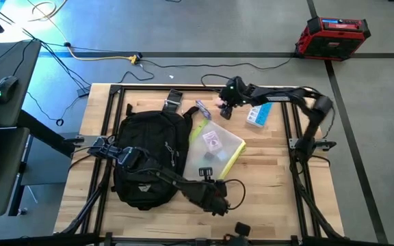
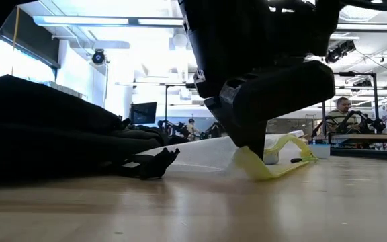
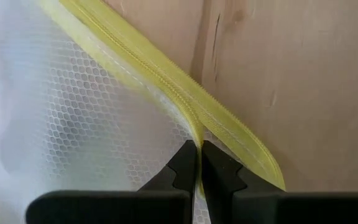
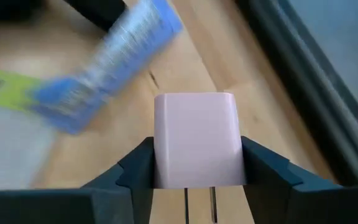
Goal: Unpack backpack
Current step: Put the pink charger adapter into the green zip bag
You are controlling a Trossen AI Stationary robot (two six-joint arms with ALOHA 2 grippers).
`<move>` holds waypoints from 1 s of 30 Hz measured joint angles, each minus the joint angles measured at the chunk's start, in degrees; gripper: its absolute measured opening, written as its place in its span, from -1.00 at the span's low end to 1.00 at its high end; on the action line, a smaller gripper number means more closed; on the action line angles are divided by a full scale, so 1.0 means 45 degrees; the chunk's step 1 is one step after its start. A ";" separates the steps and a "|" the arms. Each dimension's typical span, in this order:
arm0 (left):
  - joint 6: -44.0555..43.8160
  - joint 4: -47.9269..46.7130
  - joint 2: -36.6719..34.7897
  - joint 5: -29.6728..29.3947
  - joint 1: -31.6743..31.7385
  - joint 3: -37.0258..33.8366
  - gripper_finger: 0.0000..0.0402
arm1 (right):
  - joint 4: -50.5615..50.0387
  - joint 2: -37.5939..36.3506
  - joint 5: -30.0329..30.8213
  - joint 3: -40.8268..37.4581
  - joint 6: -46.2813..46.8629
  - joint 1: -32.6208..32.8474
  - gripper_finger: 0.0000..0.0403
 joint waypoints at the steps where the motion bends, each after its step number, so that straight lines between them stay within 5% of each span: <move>1: -0.0108 -0.0040 0.0000 -0.0155 -0.0051 -0.0003 -1.00 | -0.0164 -0.0656 0.0004 -0.0279 0.0149 0.0123 -0.18; 9: -0.2168 -0.2147 -0.0010 -0.1501 -0.0402 0.0001 -1.00 | -0.0258 -0.7724 0.0240 -0.4583 0.3391 0.2482 -0.18; 15: -0.3651 -0.3015 -0.0056 -0.3114 -0.0873 0.0001 -1.00 | 0.0891 -1.1331 0.2067 -0.8426 0.8081 0.8106 -0.18; 19: -0.4560 -0.2998 -0.0178 -0.4393 -0.1238 0.0006 -1.00 | 0.2807 -1.1208 0.5219 -0.9761 1.0355 1.2279 -0.18; 22: -0.5019 -0.2904 -0.0225 -0.5027 -0.1420 0.0006 -1.00 | 0.3144 -1.0402 0.6389 -0.9574 1.1289 1.4121 -0.18; 26: -0.5235 -0.2920 -0.0277 -0.5201 -0.1484 0.0006 -1.00 | 0.3291 -0.8641 0.7017 -0.8241 1.1525 1.4982 -0.18; 30: -0.5520 -0.2939 -0.0305 -0.5508 -0.1460 0.0006 -1.00 | 0.3215 -0.6162 0.6283 -0.6809 1.0690 1.4886 -0.18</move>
